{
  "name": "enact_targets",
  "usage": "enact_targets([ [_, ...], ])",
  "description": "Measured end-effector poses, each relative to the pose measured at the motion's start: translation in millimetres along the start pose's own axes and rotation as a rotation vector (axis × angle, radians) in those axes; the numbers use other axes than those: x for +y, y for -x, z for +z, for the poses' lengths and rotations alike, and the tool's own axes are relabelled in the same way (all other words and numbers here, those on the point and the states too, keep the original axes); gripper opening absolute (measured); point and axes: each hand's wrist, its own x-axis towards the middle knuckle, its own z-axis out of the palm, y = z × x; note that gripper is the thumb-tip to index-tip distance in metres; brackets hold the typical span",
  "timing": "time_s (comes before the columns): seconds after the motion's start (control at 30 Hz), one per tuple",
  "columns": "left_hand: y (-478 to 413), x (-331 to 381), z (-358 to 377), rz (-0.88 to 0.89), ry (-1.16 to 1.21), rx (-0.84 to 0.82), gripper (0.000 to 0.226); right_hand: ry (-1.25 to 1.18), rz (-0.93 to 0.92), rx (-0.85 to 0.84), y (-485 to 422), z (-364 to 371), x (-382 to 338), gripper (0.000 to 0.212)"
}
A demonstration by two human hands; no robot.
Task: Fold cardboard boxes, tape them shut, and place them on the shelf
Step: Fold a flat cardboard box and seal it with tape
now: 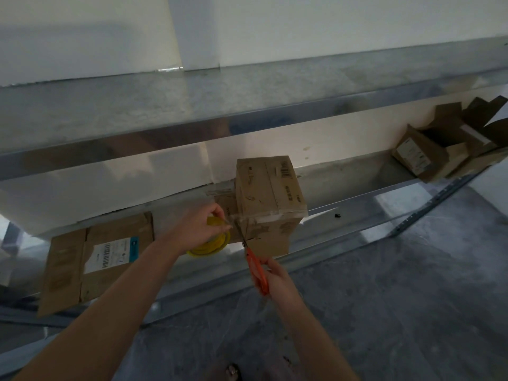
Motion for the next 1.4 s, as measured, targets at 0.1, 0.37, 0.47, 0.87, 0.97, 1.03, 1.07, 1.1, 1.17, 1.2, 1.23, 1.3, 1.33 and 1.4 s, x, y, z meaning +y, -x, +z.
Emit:
enact_targets([
  [0.1,0.3,2.9,1.5,0.02,0.005,0.007,0.015,0.056,0.009,0.041,-1.6,-0.3,-4.2,0.014],
  [0.37,-3.7,1.6,3.1,0.019,0.032,-0.005,0.016,0.256,-0.028,0.132,-15.3,-0.5,-16.1,0.008],
  [0.47,-4.3,-0.6,1.5,0.005,0.027,0.0,0.016,0.459,-0.081,0.116,-14.6,-8.5,-12.9,0.026],
  [0.87,-20.0,-5.9,-6.1,0.005,0.005,0.015,0.016,0.931,-0.71,0.617,18.4,-135.5,-28.4,0.042],
  [0.97,-19.0,1.5,-2.8,0.003,0.008,0.044,0.015,0.946,-0.682,0.686,-15.5,-156.1,-54.8,0.042],
  [1.03,-14.6,6.8,0.6,-0.031,-0.014,0.064,0.015,0.941,-0.584,0.662,-49.3,-168.3,-65.3,0.041],
  [1.07,-12.6,8.2,2.4,-0.059,-0.02,0.073,0.014,0.933,-0.517,0.638,-67.7,-174.8,-68.5,0.041],
  [1.1,-9.4,10.2,4.1,-0.087,-0.023,0.084,0.014,0.932,-0.446,0.616,-85.9,-181.3,-70.2,0.042],
  [1.17,-4.5,14.6,7.7,-0.139,-0.014,0.103,0.015,0.938,-0.329,0.574,-122.0,-193.0,-72.7,0.043],
  [1.2,-3.1,16.1,9.9,-0.164,-0.008,0.117,0.015,0.95,-0.293,0.55,-139.4,-198.4,-73.1,0.044],
  [1.23,-1.4,18.4,11.7,-0.188,-0.007,0.137,0.015,0.967,-0.266,0.529,-154.9,-203.2,-74.2,0.045],
  [1.3,4.2,22.3,15.2,-0.238,-0.025,0.174,0.016,1.015,-0.219,0.5,-182.4,-209.7,-74.4,0.048],
  [1.33,5.7,23.6,17.4,-0.252,-0.043,0.189,0.016,1.042,-0.209,0.493,-194.5,-212.6,-75.3,0.049],
  [1.4,9.8,26.1,20.7,-0.288,-0.083,0.207,0.017,1.092,-0.227,0.47,-213.9,-214.6,-76.5,0.049],
])
